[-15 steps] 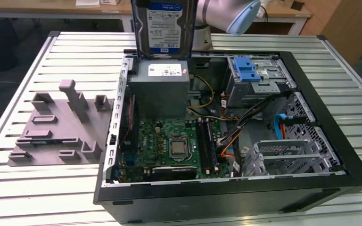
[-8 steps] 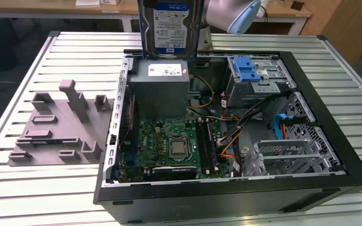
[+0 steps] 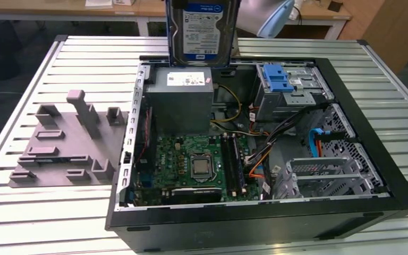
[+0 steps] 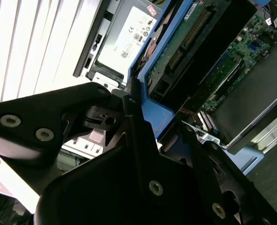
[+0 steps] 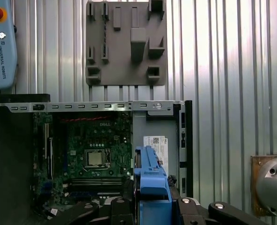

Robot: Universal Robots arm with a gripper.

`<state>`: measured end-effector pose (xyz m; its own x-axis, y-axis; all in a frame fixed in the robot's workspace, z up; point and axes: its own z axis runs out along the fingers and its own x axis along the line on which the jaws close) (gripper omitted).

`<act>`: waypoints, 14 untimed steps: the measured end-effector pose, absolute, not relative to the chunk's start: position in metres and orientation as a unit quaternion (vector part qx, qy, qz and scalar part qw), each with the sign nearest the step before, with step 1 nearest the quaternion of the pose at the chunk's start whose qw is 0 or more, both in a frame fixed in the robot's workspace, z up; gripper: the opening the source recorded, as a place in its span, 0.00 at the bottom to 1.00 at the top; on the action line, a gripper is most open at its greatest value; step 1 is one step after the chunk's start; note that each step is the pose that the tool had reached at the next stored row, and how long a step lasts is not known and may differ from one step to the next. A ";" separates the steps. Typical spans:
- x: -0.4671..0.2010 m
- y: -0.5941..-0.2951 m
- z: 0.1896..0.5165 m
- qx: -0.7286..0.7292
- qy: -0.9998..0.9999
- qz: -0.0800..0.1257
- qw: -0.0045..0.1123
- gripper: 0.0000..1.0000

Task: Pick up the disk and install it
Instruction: 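Pick up the disk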

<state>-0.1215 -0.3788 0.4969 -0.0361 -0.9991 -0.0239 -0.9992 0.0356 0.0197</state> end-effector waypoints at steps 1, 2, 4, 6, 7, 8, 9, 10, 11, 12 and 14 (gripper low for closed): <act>-0.120 -0.379 0.497 -0.694 0.720 0.015 0.002 0.36; -0.119 -0.379 0.497 -0.694 0.720 0.015 0.002 0.36; -0.116 -0.379 0.497 -0.694 0.720 0.015 0.002 0.36; -0.113 -0.379 0.497 -0.694 0.720 0.015 0.002 0.36; -0.112 -0.379 0.497 -0.694 0.720 0.015 0.002 0.36; -0.111 -0.379 0.497 -0.694 0.720 0.015 0.002 0.36; -0.110 -0.379 0.497 -0.694 0.720 0.015 0.002 0.36; -0.108 -0.379 0.497 -0.694 0.720 0.015 0.002 0.36; -0.107 -0.379 0.497 -0.694 0.720 0.015 0.002 0.36; -0.106 -0.379 0.497 -0.694 0.720 0.015 0.002 0.36; -0.104 -0.379 0.497 -0.694 0.720 0.015 0.002 0.36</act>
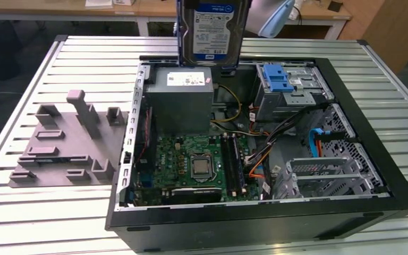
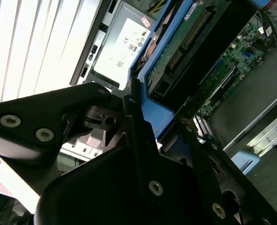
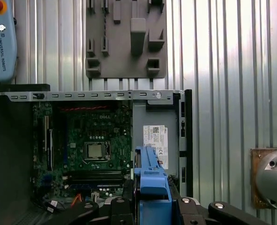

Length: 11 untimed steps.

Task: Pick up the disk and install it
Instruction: 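Pick up the disk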

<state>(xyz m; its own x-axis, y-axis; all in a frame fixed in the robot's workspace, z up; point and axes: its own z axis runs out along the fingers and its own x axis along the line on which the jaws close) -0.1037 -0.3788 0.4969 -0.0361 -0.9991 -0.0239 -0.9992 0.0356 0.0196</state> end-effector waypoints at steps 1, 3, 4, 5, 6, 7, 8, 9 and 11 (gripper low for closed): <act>-0.103 -0.379 0.497 -0.694 0.720 0.015 0.002 0.36; -0.101 -0.379 0.497 -0.694 0.720 0.015 0.002 0.36; -0.100 -0.379 0.497 -0.694 0.720 0.015 0.002 0.36; -0.098 -0.379 0.497 -0.694 0.720 0.015 0.002 0.36; -0.097 -0.379 0.497 -0.694 0.720 0.015 0.002 0.36; -0.097 -0.379 0.497 -0.694 0.720 0.015 0.002 0.36; -0.096 -0.379 0.497 -0.694 0.720 0.015 0.002 0.36; -0.095 -0.379 0.497 -0.694 0.720 0.015 0.002 0.36; -0.093 -0.379 0.497 -0.694 0.720 0.015 0.002 0.36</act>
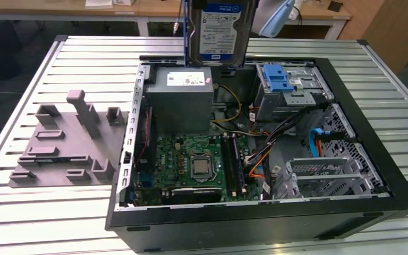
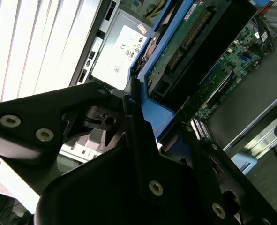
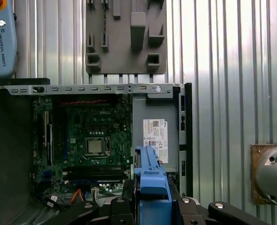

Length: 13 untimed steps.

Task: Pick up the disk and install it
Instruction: 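Pick up the disk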

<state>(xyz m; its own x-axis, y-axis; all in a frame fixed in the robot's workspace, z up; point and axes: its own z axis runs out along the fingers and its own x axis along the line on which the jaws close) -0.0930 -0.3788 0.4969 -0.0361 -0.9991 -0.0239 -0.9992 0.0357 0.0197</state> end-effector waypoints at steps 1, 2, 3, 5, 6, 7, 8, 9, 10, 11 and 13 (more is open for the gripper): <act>-0.092 -0.379 0.497 -0.694 0.720 0.015 0.002 0.36; -0.091 -0.379 0.497 -0.694 0.720 0.015 0.002 0.36; -0.090 -0.379 0.497 -0.694 0.720 0.015 0.002 0.36; -0.087 -0.379 0.497 -0.694 0.720 0.015 0.002 0.36; -0.086 -0.379 0.497 -0.694 0.720 0.015 0.002 0.36; -0.085 -0.379 0.497 -0.694 0.720 0.015 0.002 0.36; -0.084 -0.379 0.497 -0.694 0.720 0.015 0.002 0.36; -0.083 -0.380 0.497 -0.694 0.720 0.015 0.002 0.36; -0.083 -0.382 0.497 -0.694 0.720 0.015 0.002 0.36; -0.083 -0.384 0.497 -0.694 0.720 0.015 0.002 0.36; -0.082 -0.387 0.497 -0.694 0.720 0.015 0.002 0.36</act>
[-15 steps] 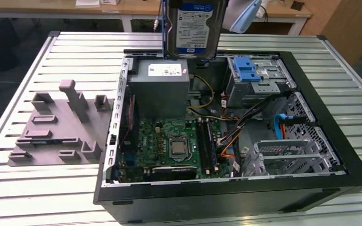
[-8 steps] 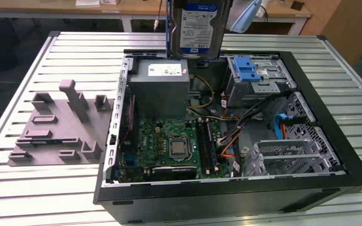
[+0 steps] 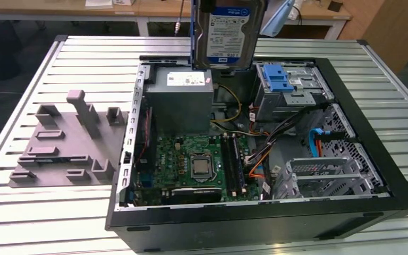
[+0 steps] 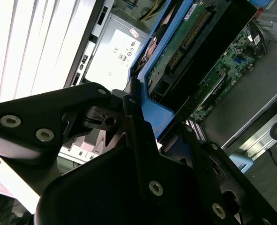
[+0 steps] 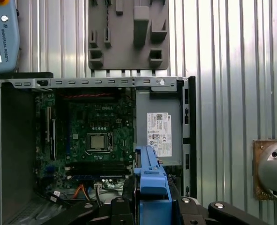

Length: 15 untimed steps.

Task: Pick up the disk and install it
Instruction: 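Pick up the disk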

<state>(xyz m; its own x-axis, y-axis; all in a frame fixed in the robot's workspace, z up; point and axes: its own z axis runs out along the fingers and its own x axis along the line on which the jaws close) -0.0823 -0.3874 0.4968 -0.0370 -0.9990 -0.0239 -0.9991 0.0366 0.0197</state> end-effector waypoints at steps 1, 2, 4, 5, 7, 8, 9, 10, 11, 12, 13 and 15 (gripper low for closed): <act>-0.082 -0.390 0.497 -0.694 0.720 0.015 0.002 0.36; -0.082 -0.392 0.497 -0.694 0.720 0.015 0.002 0.36; -0.082 -0.396 0.497 -0.694 0.720 0.015 0.002 0.36; -0.082 -0.398 0.496 -0.693 0.720 0.015 0.002 0.36; -0.082 -0.402 0.497 -0.693 0.720 0.015 0.002 0.36; -0.082 -0.404 0.496 -0.693 0.721 0.015 0.002 0.36; -0.082 -0.406 0.496 -0.693 0.721 0.015 0.002 0.36; -0.082 -0.408 0.496 -0.693 0.721 0.015 0.002 0.36; -0.082 -0.410 0.496 -0.692 0.721 0.015 0.002 0.36; -0.082 -0.412 0.496 -0.692 0.721 0.015 0.002 0.36; -0.082 -0.413 0.496 -0.692 0.722 0.015 0.002 0.36; -0.081 -0.416 0.496 -0.691 0.722 0.015 0.002 0.36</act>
<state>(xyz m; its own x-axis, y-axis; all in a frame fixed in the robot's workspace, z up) -0.0814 -0.4161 0.4962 -0.0437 -0.9988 -0.0238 -0.9989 0.0432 0.0197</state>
